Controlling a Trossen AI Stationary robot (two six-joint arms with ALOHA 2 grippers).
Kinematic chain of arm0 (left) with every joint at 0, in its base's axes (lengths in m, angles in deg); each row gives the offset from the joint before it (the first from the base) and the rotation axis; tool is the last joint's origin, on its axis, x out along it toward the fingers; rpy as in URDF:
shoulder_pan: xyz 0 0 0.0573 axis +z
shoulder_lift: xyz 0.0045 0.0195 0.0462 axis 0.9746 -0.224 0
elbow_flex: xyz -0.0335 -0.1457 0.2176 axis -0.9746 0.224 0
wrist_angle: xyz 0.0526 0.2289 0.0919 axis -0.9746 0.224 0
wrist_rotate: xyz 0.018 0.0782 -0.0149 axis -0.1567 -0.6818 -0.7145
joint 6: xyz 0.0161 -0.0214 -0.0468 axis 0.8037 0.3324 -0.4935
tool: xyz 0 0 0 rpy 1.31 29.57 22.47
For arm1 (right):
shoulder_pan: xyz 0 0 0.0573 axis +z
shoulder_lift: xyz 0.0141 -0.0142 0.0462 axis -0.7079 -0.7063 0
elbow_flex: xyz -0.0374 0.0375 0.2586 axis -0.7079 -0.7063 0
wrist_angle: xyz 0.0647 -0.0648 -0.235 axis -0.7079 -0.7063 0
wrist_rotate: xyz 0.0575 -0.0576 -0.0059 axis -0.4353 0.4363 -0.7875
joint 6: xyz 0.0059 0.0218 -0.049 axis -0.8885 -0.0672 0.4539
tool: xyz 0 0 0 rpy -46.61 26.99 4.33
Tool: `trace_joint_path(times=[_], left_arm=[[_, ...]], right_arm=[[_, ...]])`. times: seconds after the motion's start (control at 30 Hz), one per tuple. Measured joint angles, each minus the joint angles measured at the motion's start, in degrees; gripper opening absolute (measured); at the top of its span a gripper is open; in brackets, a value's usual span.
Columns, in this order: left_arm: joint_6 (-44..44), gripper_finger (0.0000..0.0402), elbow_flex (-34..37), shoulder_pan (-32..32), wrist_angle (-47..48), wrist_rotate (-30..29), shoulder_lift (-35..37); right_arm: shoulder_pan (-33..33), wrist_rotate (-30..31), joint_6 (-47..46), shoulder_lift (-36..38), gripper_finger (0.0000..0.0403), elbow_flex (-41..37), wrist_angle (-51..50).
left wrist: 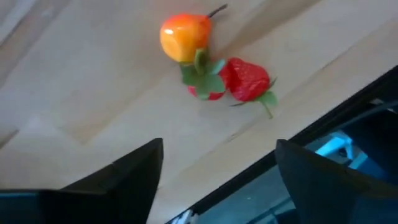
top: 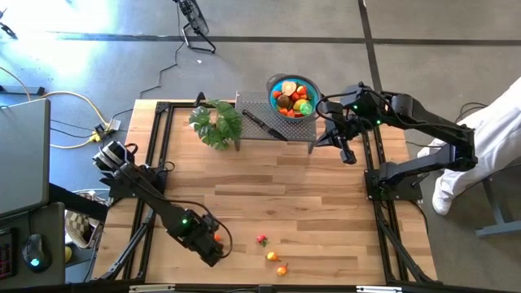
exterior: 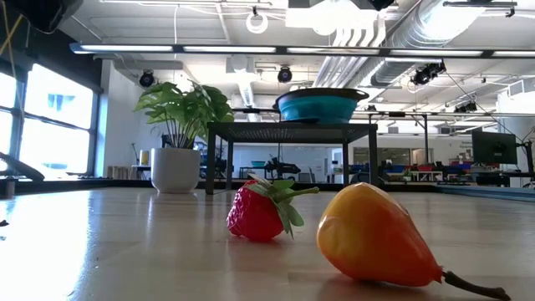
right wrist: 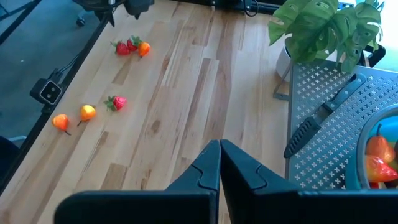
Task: Pick & Place Fruit
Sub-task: Put the yellow pear in the blue bowl on the shelf
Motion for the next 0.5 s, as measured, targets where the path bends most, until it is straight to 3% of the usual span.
trace_joint_path(times=[0.27,0.5], left_arm=[[-0.09,0.0321,1.86,0.00,-0.82,-7.54,0.00],[-2.31,0.0322,3.40,0.00,-0.63,-9.06,0.00]], right_arm=[[0.00,0.02,0.00,0.00,0.0003,-0.02,0.00],[0.01,0.02,0.00,0.00,0.0003,-0.02,0.00]])
